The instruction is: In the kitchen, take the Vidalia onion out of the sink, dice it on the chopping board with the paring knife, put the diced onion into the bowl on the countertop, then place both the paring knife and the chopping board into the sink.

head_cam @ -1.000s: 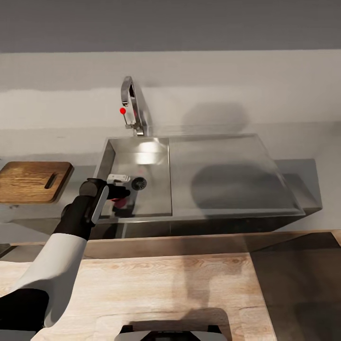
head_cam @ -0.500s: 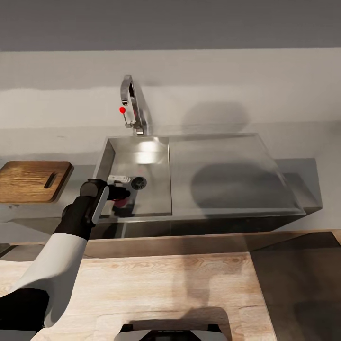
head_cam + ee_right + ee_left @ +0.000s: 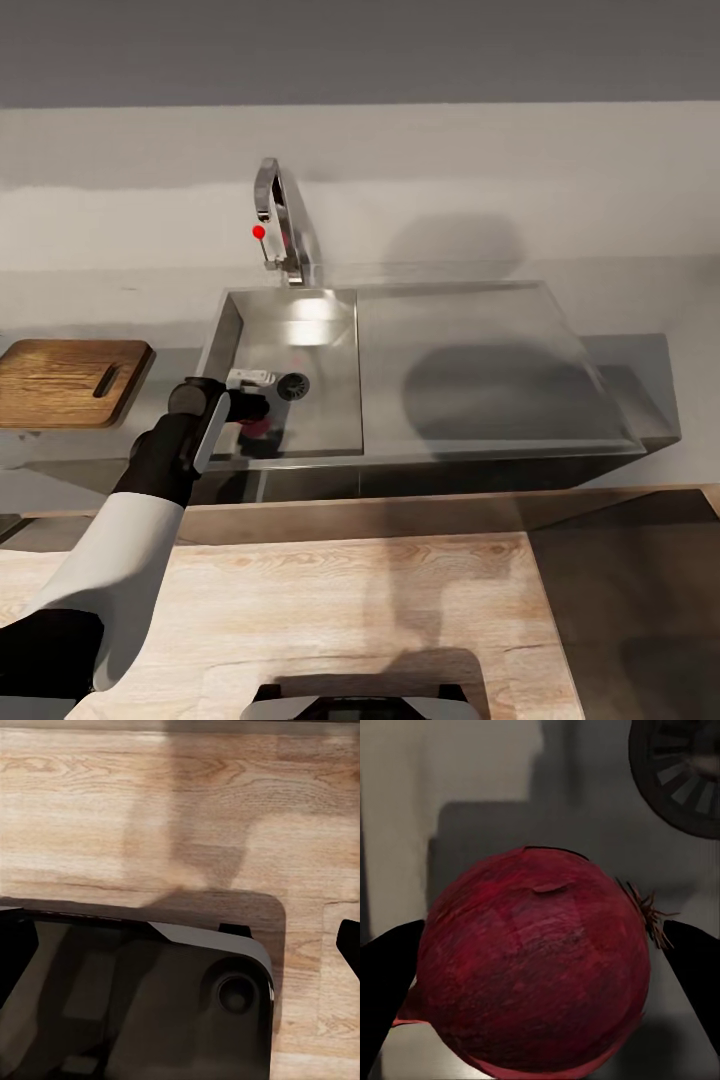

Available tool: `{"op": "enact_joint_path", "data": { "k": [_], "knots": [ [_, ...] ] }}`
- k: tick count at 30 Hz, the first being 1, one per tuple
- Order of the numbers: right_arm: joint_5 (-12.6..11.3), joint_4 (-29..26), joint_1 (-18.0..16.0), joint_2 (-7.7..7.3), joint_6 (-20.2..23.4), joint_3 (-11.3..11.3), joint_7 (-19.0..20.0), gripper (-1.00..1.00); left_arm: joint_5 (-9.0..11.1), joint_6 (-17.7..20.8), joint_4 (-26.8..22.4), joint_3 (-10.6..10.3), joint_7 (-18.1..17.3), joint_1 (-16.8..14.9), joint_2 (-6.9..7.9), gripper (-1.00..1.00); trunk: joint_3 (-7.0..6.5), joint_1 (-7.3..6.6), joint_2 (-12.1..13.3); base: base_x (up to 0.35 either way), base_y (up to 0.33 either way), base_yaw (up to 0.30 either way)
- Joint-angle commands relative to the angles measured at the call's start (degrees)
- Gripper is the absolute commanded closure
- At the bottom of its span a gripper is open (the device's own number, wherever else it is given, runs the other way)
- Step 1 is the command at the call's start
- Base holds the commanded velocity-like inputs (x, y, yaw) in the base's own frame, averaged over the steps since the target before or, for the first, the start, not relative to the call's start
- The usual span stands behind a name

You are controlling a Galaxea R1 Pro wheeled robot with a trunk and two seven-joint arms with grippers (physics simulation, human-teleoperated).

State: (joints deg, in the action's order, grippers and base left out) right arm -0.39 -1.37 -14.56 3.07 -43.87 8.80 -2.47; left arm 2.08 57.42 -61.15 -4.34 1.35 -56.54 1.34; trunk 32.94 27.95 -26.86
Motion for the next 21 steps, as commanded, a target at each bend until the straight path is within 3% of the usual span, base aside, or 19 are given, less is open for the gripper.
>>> {"op": "enact_joint_path", "data": {
  "k": [1,21],
  "knots": [
    [0.0,0.1,0.0,0.01,-0.2,0.3,-0.3,-1.00,0.0,0.2,0.1,-0.1,0.1,0.0,0.07,1.00,0.07,0.03,-0.1,0.000,0.000,0.000],
    [0.0,0.1,0.0,0.01,-0.2,0.3,-0.3,-1.00,0.0,0.3,-1.3,-0.1,0.1,0.0,-0.01,1.00,0.07,0.03,-0.1,0.000,0.000,0.000]
  ]
}}
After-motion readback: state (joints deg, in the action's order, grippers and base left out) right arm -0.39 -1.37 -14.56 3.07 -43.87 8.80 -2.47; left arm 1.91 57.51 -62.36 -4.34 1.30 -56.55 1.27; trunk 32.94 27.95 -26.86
